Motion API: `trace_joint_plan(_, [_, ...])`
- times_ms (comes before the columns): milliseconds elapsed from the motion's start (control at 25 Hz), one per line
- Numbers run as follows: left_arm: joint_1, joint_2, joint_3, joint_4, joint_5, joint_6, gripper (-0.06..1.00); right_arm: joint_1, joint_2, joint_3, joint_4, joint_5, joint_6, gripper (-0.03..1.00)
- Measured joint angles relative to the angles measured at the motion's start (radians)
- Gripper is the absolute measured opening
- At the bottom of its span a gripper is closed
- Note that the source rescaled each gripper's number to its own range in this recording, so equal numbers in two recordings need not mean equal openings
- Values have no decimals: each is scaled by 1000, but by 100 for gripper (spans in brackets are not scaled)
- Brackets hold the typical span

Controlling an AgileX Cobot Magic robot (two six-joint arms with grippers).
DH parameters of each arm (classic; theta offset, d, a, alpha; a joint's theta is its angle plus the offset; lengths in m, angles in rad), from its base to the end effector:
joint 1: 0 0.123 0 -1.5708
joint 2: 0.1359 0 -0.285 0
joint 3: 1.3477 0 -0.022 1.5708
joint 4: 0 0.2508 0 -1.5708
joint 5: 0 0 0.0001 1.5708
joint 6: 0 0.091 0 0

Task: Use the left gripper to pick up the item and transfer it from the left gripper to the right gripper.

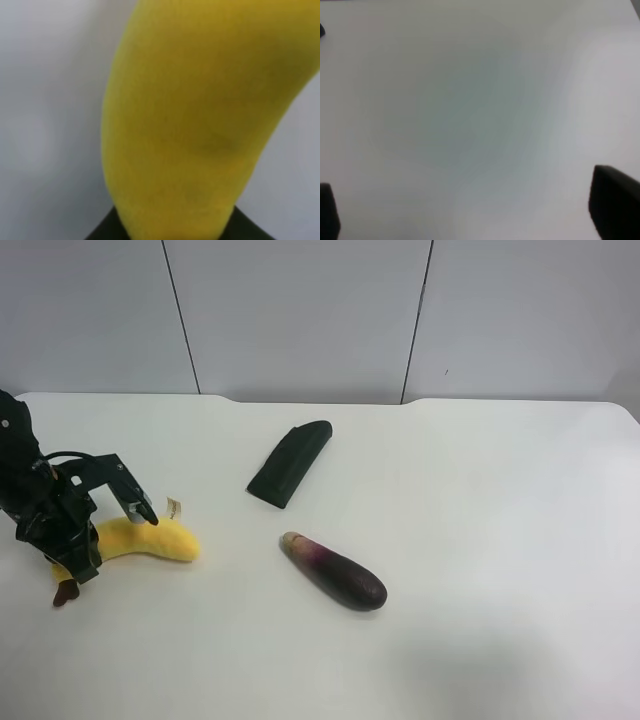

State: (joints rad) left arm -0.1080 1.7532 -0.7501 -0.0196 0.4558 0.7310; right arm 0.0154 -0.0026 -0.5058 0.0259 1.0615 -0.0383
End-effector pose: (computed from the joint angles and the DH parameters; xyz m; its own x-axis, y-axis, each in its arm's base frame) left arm 0.2756 -0.0307 0.1190 -0.6652 0.7303 -0.1551 0.7205 0.6824 0.1231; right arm -0.0060 0.0020 0.2788 -0.4480 -0.0326 -0.8934 -0.0471 0.9988 -0.0128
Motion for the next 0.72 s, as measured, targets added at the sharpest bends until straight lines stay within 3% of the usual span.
trace_joint_plan(120, [-38, -75, -11, -29, 41, -6, 0, 0, 0, 0, 0, 0, 0, 100])
trace_joint_plan(480, [-277, -168, -248, -30, 376, -154, 0, 0, 0, 0, 0, 0, 0, 100])
trace_joint_plan(720, [-461, -168, -371, 0, 445, -231, 0, 0, 0, 0, 0, 0, 0, 100])
